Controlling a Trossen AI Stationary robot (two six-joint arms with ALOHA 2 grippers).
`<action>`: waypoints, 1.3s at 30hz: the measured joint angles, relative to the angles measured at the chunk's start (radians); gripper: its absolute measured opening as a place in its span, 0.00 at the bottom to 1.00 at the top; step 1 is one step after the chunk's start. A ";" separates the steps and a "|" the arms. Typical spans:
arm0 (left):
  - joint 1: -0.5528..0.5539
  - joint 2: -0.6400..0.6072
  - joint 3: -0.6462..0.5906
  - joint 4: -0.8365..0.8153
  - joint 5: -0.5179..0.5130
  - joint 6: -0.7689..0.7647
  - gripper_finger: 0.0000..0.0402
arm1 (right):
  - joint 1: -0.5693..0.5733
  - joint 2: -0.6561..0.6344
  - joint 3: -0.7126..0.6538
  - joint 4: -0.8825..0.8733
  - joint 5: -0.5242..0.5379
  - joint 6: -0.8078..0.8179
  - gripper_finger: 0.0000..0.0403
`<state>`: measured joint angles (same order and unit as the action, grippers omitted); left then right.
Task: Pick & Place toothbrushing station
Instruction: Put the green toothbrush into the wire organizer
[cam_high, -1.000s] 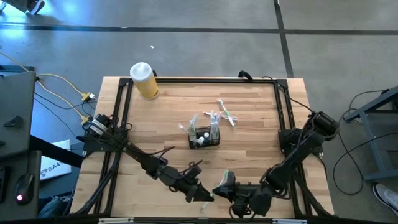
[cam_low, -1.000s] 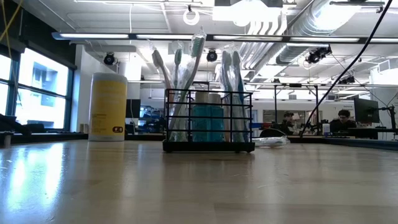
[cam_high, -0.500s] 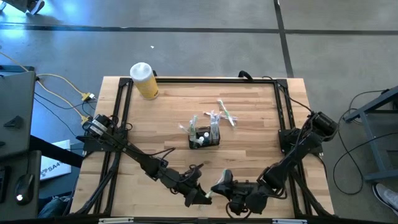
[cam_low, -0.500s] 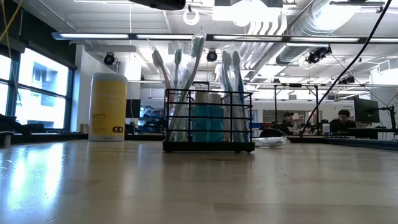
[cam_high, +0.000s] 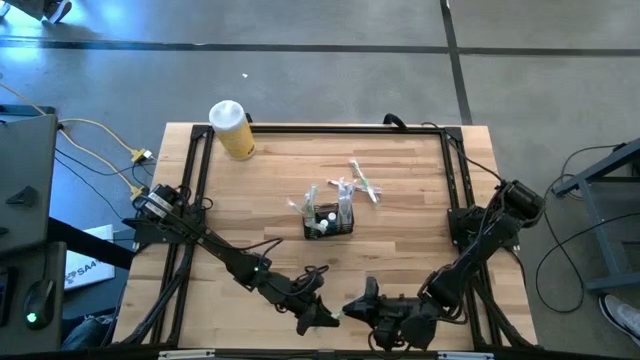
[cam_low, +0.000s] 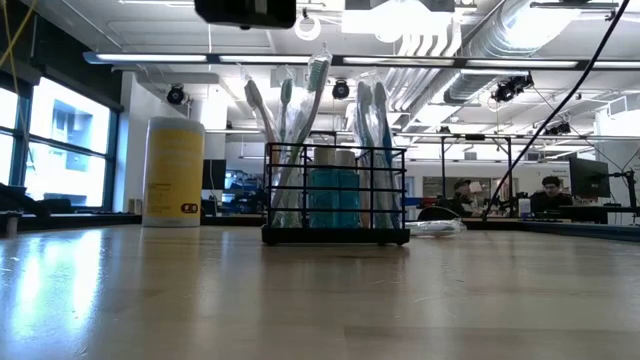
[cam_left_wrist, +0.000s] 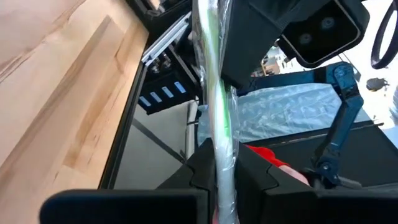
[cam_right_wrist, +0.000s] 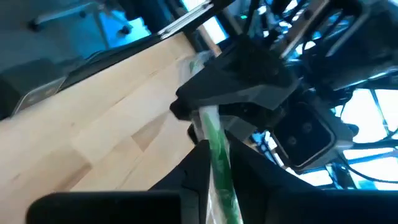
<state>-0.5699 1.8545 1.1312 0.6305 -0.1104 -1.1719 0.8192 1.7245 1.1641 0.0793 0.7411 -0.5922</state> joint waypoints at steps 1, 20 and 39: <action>0.000 0.000 0.000 0.003 -0.001 0.011 0.07 | 0.011 0.000 0.000 0.018 0.018 0.000 0.14; -0.029 -0.002 0.002 0.248 -0.030 0.539 0.04 | 0.297 0.002 -0.002 0.296 0.214 0.319 0.41; -0.065 -0.003 0.134 -0.081 -0.124 0.969 0.04 | 0.108 0.002 -0.002 0.502 0.087 0.437 0.50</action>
<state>-0.6346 1.8511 1.2648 0.5491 -0.2346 -0.2034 0.9268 1.7264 1.1622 0.5810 0.8277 -0.1547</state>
